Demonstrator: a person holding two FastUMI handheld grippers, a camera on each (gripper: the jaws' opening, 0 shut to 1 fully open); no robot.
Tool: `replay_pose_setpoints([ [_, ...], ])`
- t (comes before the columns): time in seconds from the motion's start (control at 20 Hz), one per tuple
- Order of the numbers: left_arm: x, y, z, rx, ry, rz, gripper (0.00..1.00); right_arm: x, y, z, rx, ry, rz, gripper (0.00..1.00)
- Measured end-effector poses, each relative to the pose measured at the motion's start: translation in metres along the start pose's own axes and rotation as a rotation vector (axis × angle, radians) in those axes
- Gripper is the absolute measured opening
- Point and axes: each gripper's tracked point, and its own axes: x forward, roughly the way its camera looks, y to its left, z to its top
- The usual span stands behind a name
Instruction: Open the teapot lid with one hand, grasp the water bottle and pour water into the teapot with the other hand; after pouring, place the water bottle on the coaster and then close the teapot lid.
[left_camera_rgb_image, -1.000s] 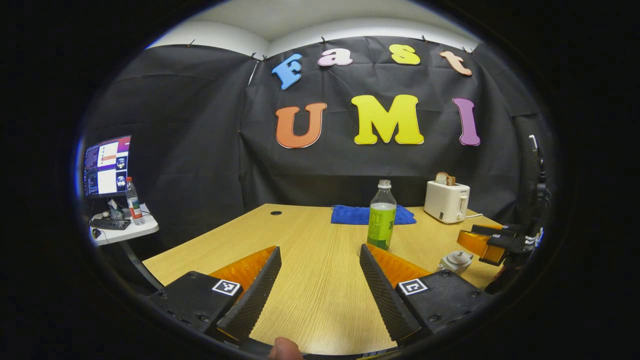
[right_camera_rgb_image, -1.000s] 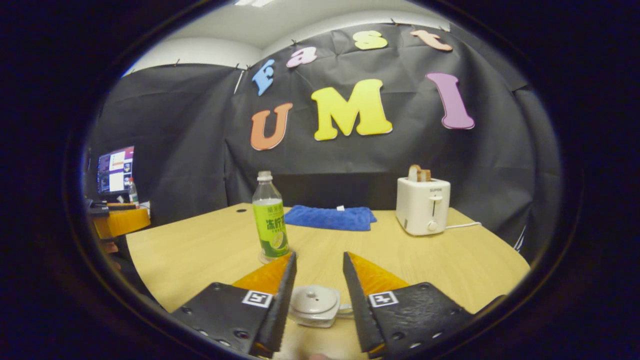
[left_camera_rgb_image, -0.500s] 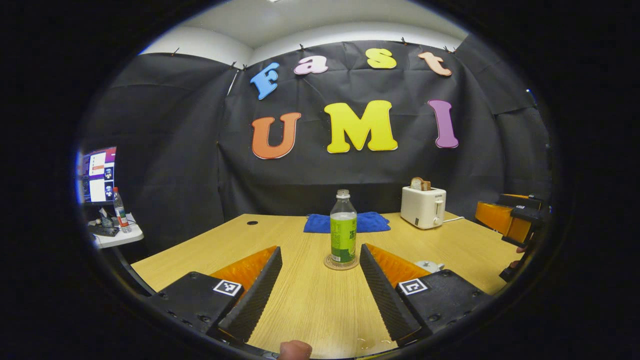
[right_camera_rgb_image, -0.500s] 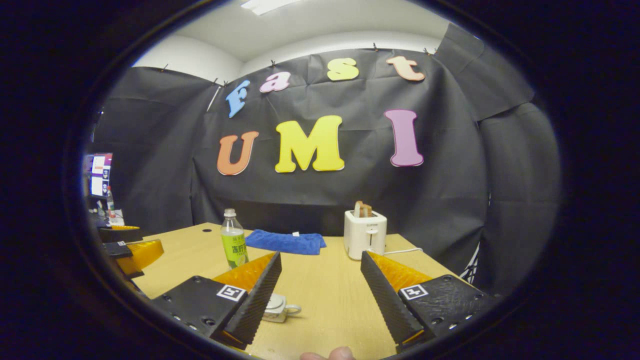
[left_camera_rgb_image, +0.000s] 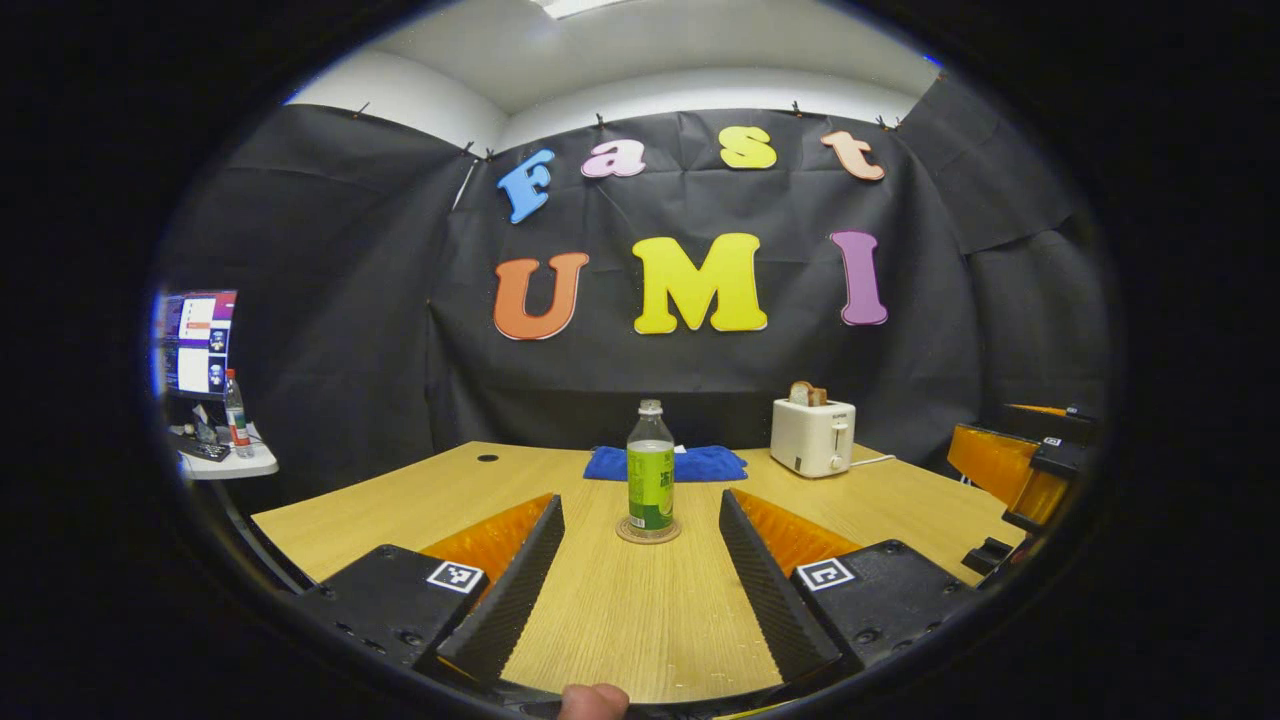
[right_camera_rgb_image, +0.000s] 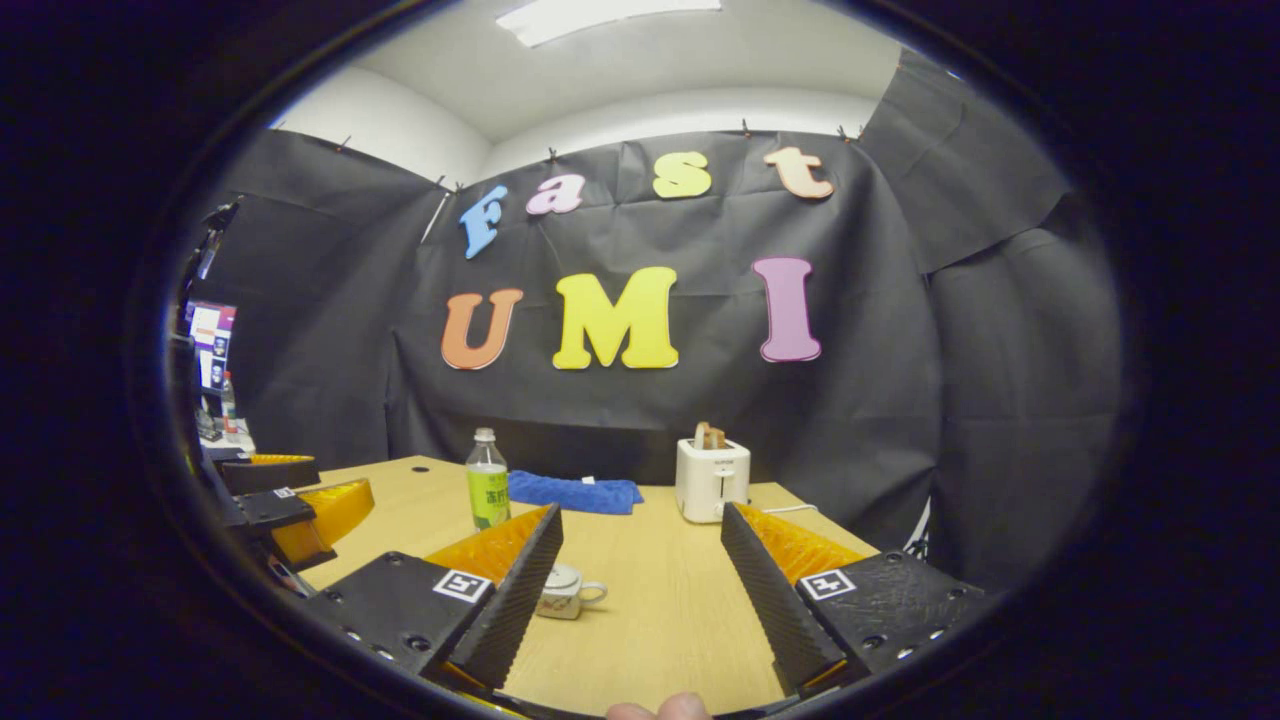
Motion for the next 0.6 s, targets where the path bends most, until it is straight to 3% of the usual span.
replay_pose_setpoints([
  [0.6,-0.015,0.011,0.013,0.009,-0.002,0.011,0.98,-0.01,0.036,-0.001,-0.04,-0.011,0.011,0.96],
])
